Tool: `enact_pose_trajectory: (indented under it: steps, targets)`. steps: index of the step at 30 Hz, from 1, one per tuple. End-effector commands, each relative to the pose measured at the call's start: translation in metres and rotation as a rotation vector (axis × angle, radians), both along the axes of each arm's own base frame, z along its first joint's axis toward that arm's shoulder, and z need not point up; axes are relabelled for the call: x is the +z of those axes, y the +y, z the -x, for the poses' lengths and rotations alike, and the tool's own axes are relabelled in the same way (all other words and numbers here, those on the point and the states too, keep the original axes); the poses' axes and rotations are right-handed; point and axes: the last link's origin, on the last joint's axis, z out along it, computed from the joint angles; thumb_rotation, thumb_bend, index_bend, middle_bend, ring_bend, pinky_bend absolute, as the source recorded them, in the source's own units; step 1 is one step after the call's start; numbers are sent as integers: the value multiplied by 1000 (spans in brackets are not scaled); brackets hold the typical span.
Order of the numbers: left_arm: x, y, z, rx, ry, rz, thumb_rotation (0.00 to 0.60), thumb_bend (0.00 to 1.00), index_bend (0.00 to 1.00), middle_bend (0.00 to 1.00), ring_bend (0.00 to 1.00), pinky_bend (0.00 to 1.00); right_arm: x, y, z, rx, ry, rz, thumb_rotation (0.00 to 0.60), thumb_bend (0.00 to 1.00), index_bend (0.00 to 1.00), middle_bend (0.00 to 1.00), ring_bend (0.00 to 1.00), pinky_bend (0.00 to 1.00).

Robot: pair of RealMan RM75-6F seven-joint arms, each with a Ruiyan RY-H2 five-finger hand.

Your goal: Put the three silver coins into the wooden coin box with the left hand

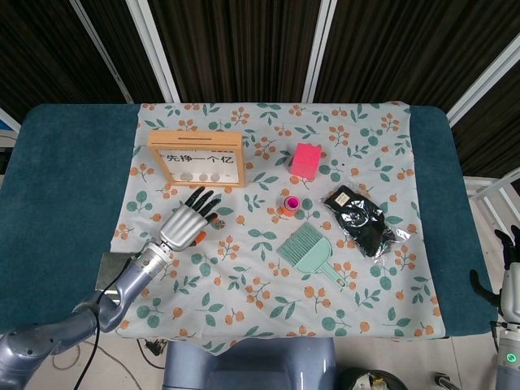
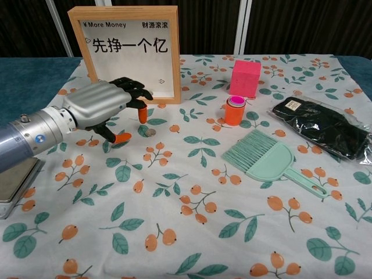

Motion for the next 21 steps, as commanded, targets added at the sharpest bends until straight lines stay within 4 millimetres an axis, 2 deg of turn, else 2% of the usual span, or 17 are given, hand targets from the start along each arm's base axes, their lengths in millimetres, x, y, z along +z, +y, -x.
enact_pose_trajectory:
  steps: [1,21]
  targets:
    - [-9,2,-8,-18,7,11,600,307,409,135,0,0,0,0,0,0,-1,2,600,395,173,46,22,0]
    - [-23,14,-17,-37,45,3,600,330,409,139,0,0,2,0,1,-7,-1,7,600,395,173,46,22,0]
